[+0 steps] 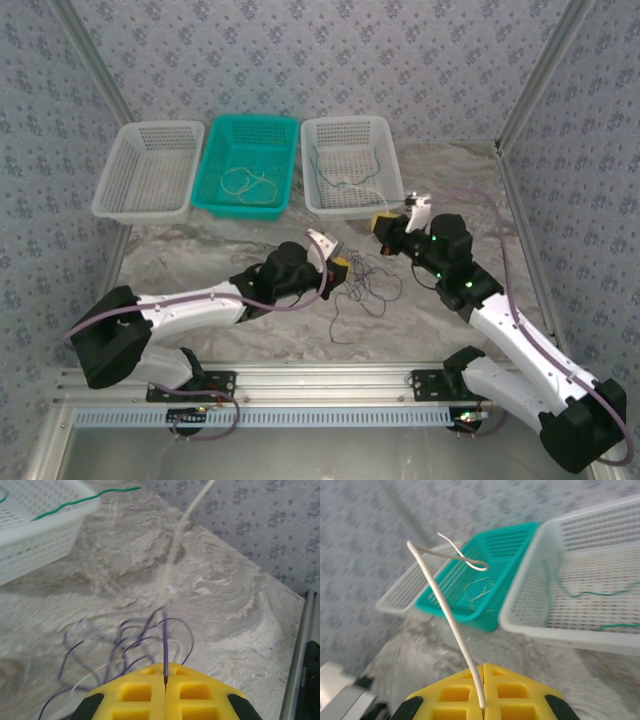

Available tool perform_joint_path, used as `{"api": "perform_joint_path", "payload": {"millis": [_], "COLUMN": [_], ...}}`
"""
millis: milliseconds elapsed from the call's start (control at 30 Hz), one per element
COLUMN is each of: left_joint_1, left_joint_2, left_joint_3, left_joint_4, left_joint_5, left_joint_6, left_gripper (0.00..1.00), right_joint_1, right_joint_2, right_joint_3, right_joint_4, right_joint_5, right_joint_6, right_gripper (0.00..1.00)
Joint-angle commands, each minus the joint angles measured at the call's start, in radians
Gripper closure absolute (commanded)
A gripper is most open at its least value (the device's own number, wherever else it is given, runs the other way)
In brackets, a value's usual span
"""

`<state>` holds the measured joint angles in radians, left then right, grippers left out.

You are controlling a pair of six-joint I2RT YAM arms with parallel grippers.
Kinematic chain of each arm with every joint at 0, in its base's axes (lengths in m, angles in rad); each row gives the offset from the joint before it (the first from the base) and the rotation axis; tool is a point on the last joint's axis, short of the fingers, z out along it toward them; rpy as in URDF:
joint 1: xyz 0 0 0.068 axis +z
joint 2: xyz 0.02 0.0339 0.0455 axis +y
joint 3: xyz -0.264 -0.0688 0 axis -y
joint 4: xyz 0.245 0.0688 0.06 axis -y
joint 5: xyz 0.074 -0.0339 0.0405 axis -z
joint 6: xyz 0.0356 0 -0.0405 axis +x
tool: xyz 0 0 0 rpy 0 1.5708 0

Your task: Untangle the cables

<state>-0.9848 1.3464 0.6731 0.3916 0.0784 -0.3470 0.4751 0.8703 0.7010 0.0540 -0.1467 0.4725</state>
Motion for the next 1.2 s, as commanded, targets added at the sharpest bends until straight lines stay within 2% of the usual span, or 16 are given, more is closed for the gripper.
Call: {"api": "perform_joint_path", "payload": {"millis": [0, 133, 267, 433, 533, 600, 767, 900, 1067, 1100, 1167], "left_joint_1": [0.034, 0.088, 0.161, 0.289, 0.377, 0.43, 0.52, 0.528, 0.518, 0.506, 0.462], "left_joint_2": [-0.082, -0.212, -0.398, -0.66, -0.792, -0.855, -0.895, -0.812, -0.671, -0.651, -0.626], "left_joint_3": [-0.077, -0.166, -0.265, -0.327, -0.345, -0.355, -0.374, -0.374, -0.321, -0.298, -0.251], "left_joint_4": [-0.048, -0.18, -0.274, -0.486, -0.606, -0.663, -0.691, -0.584, -0.433, -0.424, -0.409], "left_joint_5": [-0.1, -0.237, -0.311, -0.382, -0.38, -0.355, -0.243, -0.124, 0.075, 0.094, 0.125], "left_joint_6": [-0.065, -0.124, -0.174, -0.228, -0.254, -0.265, -0.295, -0.292, -0.252, -0.232, -0.178], "left_gripper": [1.0, 1.0, 1.0, 1.0, 1.0, 1.0, 1.0, 1.0, 0.44, 0.38, 0.32], "right_joint_1": [-0.072, -0.272, -0.49, -0.729, -0.81, -0.829, -0.809, -0.68, -0.441, -0.397, -0.326], "right_joint_2": [-0.044, -0.058, -0.063, -0.048, -0.044, -0.044, -0.028, -0.004, 0.027, 0.036, 0.054], "right_joint_3": [-0.009, 0.02, 0.008, -0.031, -0.031, -0.023, 0.015, 0.067, 0.165, 0.189, 0.226], "right_joint_4": [-0.1, -0.296, -0.383, -0.41, -0.417, -0.414, -0.365, -0.326, -0.301, -0.302, -0.312], "right_joint_5": [0.174, 0.196, 0.116, -0.025, -0.078, -0.092, -0.159, -0.178, -0.134, -0.124, -0.109], "right_joint_6": [0.146, 0.34, 0.439, 0.575, 0.614, 0.632, 0.64, 0.591, 0.498, 0.479, 0.452], "right_gripper": [1.0, 1.0, 1.0, 1.0, 1.0, 1.0, 1.0, 1.0, 1.0, 1.0, 1.0]}}
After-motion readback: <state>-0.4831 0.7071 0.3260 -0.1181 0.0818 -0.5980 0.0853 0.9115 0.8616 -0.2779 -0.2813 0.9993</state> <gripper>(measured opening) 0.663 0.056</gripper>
